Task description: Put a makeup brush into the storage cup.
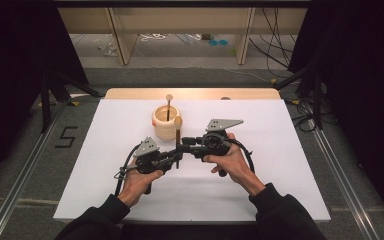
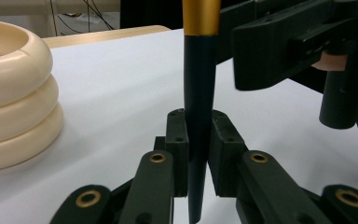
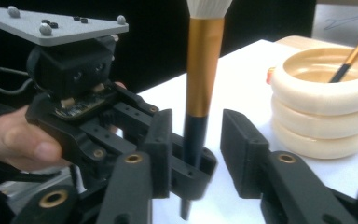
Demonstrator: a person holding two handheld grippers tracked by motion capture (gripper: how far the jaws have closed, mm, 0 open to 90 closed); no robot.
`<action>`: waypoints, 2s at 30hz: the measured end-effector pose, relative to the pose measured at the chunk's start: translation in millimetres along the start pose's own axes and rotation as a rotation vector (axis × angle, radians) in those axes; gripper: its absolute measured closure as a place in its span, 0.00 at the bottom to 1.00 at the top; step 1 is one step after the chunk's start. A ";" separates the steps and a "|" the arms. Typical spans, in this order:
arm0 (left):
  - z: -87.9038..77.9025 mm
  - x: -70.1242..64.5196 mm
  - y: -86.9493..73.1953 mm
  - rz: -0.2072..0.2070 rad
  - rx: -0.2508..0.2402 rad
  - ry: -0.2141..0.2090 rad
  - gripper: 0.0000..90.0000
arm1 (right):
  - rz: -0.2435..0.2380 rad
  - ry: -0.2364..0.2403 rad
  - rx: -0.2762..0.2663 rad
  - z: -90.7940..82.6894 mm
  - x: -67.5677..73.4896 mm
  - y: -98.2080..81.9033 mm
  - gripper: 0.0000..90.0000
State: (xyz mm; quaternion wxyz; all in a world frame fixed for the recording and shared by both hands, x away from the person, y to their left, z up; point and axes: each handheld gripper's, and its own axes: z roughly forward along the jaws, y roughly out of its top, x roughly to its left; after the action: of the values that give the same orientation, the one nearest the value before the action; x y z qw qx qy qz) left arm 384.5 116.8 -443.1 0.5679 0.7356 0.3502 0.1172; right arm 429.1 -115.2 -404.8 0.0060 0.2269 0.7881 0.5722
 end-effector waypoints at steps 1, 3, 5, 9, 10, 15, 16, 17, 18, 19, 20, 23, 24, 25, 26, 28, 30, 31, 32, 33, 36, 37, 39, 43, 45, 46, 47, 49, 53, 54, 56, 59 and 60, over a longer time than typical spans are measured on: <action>-0.2 0.4 0.4 0.001 -0.001 0.002 0.88 | -0.002 -0.001 -0.005 -1.0 -0.5 -0.2 0.66; -1.1 2.1 1.3 0.004 -0.007 0.006 0.88 | 0.009 -0.018 -0.009 -3.8 -1.6 -0.5 0.60; -3.1 4.5 2.5 0.005 -0.009 0.018 0.88 | 0.000 -0.030 -0.001 -6.5 -1.4 -0.4 0.57; -6.3 9.0 4.2 0.005 -0.016 0.036 0.88 | -0.052 -0.100 0.035 -12.2 1.9 -1.1 0.48; -6.9 10.2 4.5 0.005 -0.021 0.039 0.88 | -0.058 -0.112 0.044 -12.4 3.4 -2.2 0.46; -9.7 14.3 5.6 0.006 -0.023 0.058 0.88 | -0.090 -0.166 0.082 -18.8 8.2 -7.4 0.41; -9.9 15.0 5.8 0.009 -0.025 0.056 0.88 | -0.087 -0.172 0.086 -20.5 8.4 -8.3 0.41; -10.6 16.1 6.3 0.019 -0.027 0.055 0.88 | -0.084 -0.175 0.082 -21.3 8.4 -9.3 0.40; -10.9 16.2 6.4 0.009 -0.028 0.061 0.88 | -0.074 -0.172 0.079 -22.0 8.4 -10.8 0.39; -11.4 16.9 6.8 0.009 -0.030 0.064 0.88 | -0.077 -0.182 0.088 -23.8 8.4 -11.5 0.38; -12.0 17.5 7.1 0.008 -0.030 0.067 0.88 | -0.077 -0.194 0.078 -25.1 8.1 -13.2 0.38; -13.6 18.3 8.1 0.005 -0.033 0.081 0.88 | -0.067 -0.213 0.085 -29.4 8.0 -16.1 0.35; -14.0 20.0 9.0 0.022 -0.035 0.076 0.88 | -0.067 -0.217 0.084 -30.3 8.0 -17.5 0.35; -14.0 19.9 9.1 0.005 -0.038 0.087 0.88 | -0.062 -0.216 0.085 -31.1 8.0 -18.9 0.34; -13.9 20.6 9.6 0.008 -0.037 0.092 0.88 | -0.056 -0.218 0.085 -31.6 8.3 -20.6 0.34; -13.2 22.2 10.3 0.017 -0.038 0.092 0.88 | -0.069 -0.243 0.101 -33.8 8.4 -23.1 0.33; -13.2 23.9 11.4 0.018 -0.038 0.099 0.88 | -0.072 -0.246 0.107 -34.7 8.7 -25.8 0.32; -13.4 25.6 12.3 0.024 -0.038 0.102 0.88 | -0.070 -0.259 0.106 -35.4 8.8 -26.9 0.32; -13.2 27.0 13.3 0.028 -0.040 0.100 0.88 | -0.063 -0.248 0.112 -36.1 8.9 -28.0 0.32; -12.8 28.0 13.9 0.020 -0.043 0.107 0.88 | -0.067 -0.261 0.114 -38.0 9.1 -28.6 0.32; -12.6 32.0 16.9 0.023 -0.045 0.113 0.88 | -0.061 -0.267 0.111 -41.9 9.7 -31.7 0.32; -12.7 34.0 18.0 0.028 -0.047 0.111 0.88 | -0.057 -0.269 0.109 -43.5 10.2 -33.0 0.32; -12.8 35.4 19.2 -0.005 -0.055 0.123 0.88 | -0.052 -0.275 0.110 -46.8 11.1 -35.6 0.32; -13.5 41.8 23.7 0.003 -0.066 0.134 0.88 | -0.030 -0.271 0.105 -53.5 10.1 -40.8 0.32; -14.2 45.1 26.0 0.011 -0.068 0.136 0.88 | -0.020 -0.281 0.102 -58.0 10.0 -42.8 0.31; -13.8 45.8 26.7 -0.002 -0.076 0.142 0.88 | -0.020 -0.284 0.097 -59.0 10.1 -44.1 0.30; -14.3 47.1 27.8 0.008 -0.076 0.143 0.88 | -0.024 -0.294 0.099 -60.9 10.4 -45.2 0.29; -14.1 48.5 28.9 0.006 -0.077 0.147 0.88 | -0.017 -0.292 0.094 -63.4 11.4 -47.8 0.28; -12.8 52.6 29.1 0.001 -0.076 0.155 0.88 | -0.010 -0.305 0.092 -69.8 13.4 -52.0 0.26; -12.3 53.6 28.9 -0.003 -0.074 0.158 0.88 | -0.009 -0.313 0.087 -71.0 13.9 -53.4 0.25; -11.2 55.1 28.6 -0.019 -0.075 0.165 0.88 | -0.013 -0.319 0.091 -73.7 14.1 -55.8 0.25; -10.6 58.9 29.8 -0.009 -0.075 0.164 0.88 | -0.015 -0.334 0.095 -77.0 14.6 -59.9 0.23; -10.1 59.2 30.1 -0.017 -0.077 0.164 0.88 | -0.017 -0.339 0.104 -78.6 14.7 -61.0 0.23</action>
State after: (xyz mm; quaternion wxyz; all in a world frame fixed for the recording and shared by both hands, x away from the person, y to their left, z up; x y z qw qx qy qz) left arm 433.3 159.4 -425.5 0.5661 0.6982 0.3969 0.1856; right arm 373.4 -195.3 -429.2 0.1317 0.3136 0.8061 0.4843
